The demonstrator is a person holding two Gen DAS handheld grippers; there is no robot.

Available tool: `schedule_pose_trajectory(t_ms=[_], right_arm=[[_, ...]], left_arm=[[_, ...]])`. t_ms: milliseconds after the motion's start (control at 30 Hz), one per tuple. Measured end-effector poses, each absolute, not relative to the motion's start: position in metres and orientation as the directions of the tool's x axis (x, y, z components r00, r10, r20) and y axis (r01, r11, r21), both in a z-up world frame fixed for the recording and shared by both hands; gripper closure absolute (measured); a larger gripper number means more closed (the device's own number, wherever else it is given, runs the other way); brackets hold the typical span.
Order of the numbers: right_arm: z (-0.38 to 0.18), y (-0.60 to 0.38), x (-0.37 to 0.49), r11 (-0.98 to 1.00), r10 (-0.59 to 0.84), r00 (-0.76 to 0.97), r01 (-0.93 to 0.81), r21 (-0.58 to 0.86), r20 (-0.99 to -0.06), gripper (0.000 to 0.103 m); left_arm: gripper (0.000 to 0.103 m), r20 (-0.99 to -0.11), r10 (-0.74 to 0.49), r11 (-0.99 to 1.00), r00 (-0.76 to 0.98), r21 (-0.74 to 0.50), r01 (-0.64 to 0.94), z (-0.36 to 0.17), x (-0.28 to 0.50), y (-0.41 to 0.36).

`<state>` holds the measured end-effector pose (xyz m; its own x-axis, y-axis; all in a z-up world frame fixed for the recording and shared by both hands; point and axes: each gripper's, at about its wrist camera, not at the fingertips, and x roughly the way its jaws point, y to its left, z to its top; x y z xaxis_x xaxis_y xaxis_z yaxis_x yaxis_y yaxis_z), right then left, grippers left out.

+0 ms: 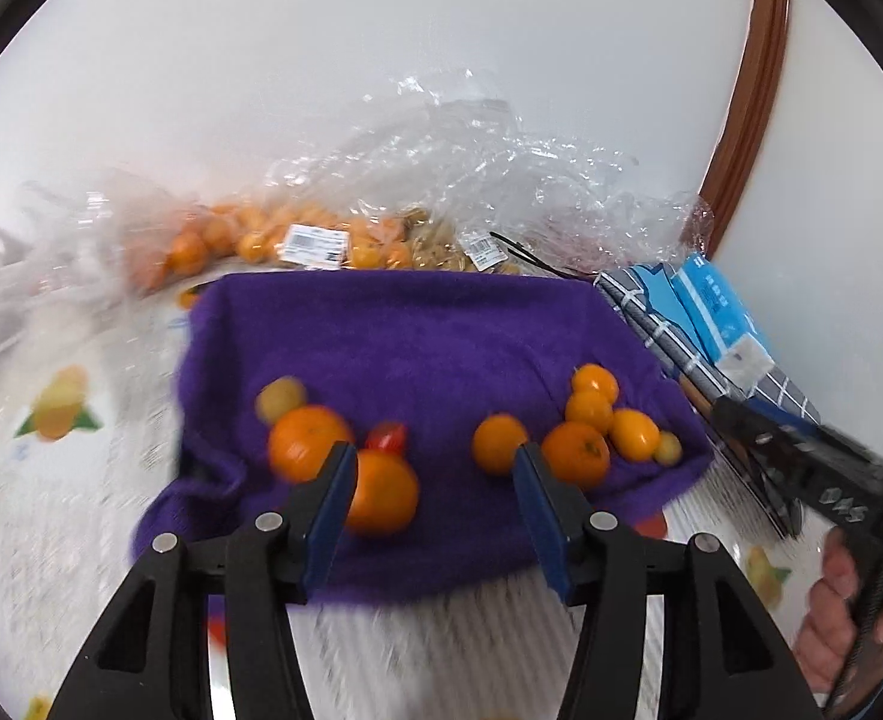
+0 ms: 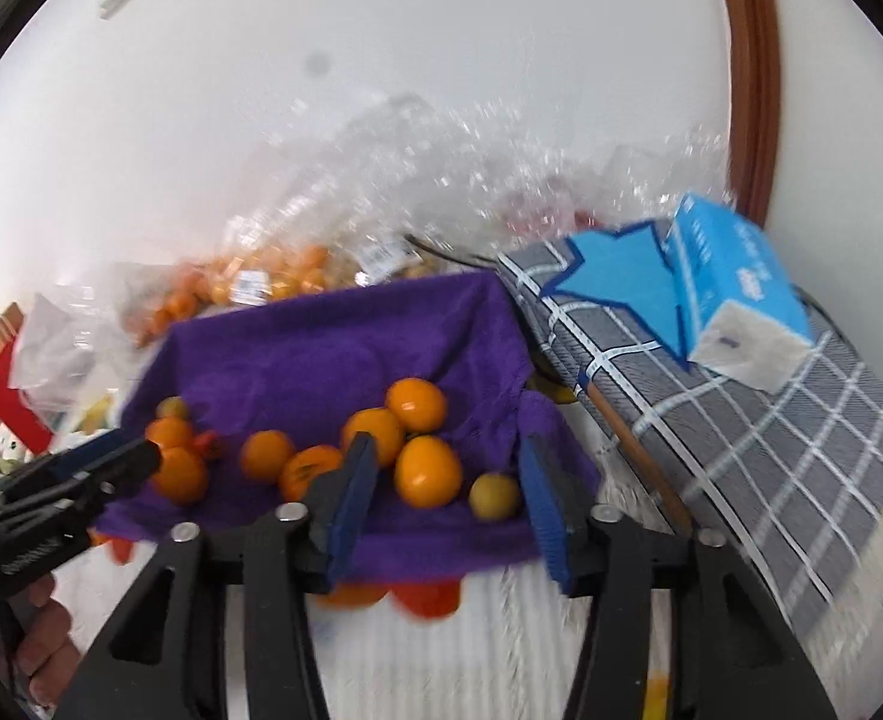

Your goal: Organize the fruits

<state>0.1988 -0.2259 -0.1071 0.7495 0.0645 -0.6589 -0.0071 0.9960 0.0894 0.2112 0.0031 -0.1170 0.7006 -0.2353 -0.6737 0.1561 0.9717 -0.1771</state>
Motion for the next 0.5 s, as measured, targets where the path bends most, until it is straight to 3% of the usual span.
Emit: schedule_pose_trajectory(t_ms=[167, 233, 400, 500], right_arm=[[-0.069, -0.207, 0.131, 0.993, 0.091, 0.781, -0.026, 0.112, -0.618, 0.028], [-0.061, -0.199, 0.11, 0.992, 0.11, 0.766, -0.049, 0.113, -0.633, 0.028], [-0.046, -0.173, 0.055, 0.999, -0.029, 0.784, 0.001, -0.045, -0.62, 0.026], [-0.038, -0.162, 0.028, 0.992, -0.093, 0.799, 0.025, -0.122, -0.594, 0.014]], left_arm=[[0.04, -0.682, -0.201, 0.976, 0.703, -0.199, 0.086, -0.096, 0.159, 0.023], [0.03, -0.678, -0.212, 0.971, 0.704, -0.225, 0.077, -0.087, 0.138, 0.029], [0.021, -0.657, -0.16, 0.982, 0.737, -0.178, 0.055, -0.069, 0.094, 0.027], [0.018, -0.651, -0.133, 0.988, 0.748, -0.149, 0.046, -0.062, 0.074, 0.024]])
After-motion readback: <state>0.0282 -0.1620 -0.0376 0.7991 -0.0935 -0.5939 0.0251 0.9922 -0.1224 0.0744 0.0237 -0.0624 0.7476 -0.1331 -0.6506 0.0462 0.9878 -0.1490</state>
